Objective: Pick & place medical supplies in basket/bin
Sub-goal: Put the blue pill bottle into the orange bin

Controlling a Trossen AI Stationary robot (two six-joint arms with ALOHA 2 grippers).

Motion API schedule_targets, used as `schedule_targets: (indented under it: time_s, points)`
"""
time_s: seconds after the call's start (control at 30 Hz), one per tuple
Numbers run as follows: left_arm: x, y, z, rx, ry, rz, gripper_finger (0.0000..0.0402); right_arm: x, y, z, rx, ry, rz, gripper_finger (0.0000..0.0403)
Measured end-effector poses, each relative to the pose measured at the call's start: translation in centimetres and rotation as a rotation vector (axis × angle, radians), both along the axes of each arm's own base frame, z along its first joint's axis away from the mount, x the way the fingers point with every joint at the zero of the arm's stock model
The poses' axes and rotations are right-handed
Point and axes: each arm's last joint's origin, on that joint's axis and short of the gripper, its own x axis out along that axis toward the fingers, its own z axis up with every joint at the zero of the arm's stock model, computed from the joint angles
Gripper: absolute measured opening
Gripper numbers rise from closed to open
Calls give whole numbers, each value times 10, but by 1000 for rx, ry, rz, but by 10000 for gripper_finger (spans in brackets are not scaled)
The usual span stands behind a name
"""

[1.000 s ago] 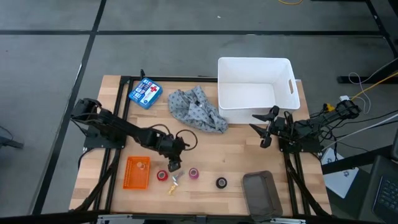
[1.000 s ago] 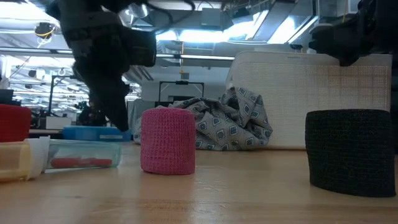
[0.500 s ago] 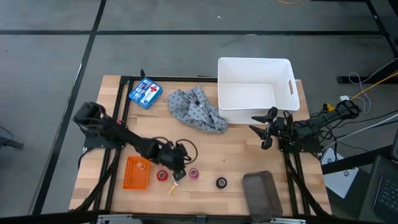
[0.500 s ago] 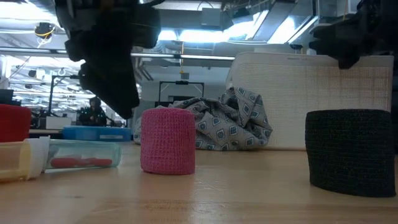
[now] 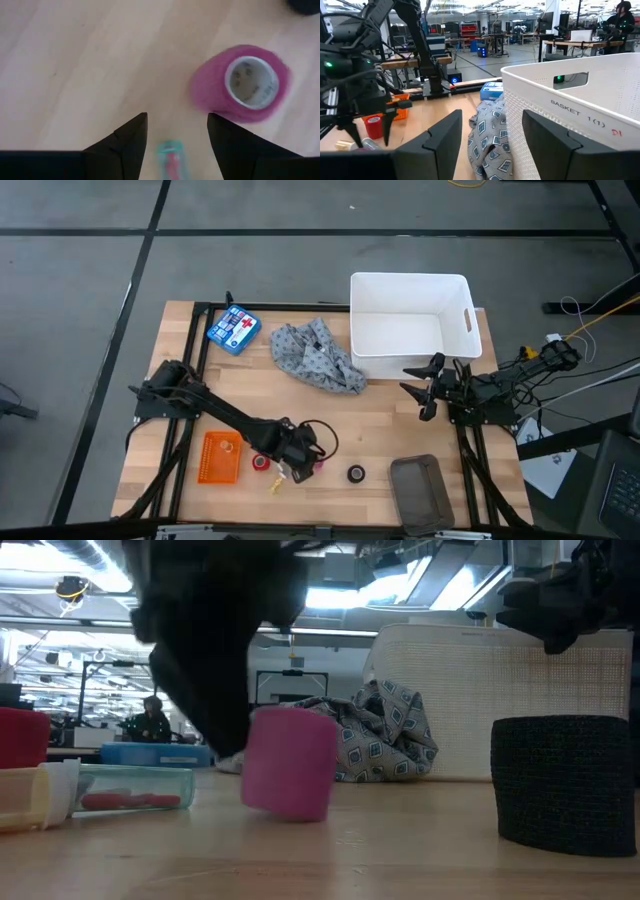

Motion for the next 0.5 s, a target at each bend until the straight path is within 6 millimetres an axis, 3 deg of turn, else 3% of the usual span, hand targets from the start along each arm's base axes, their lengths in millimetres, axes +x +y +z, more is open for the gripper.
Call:
schedule_targets:
  time_s: [0.5]
  points:
    - [-14, -6, -1, 19, 113, 67, 205, 0, 1, 0, 15, -3, 19, 209]
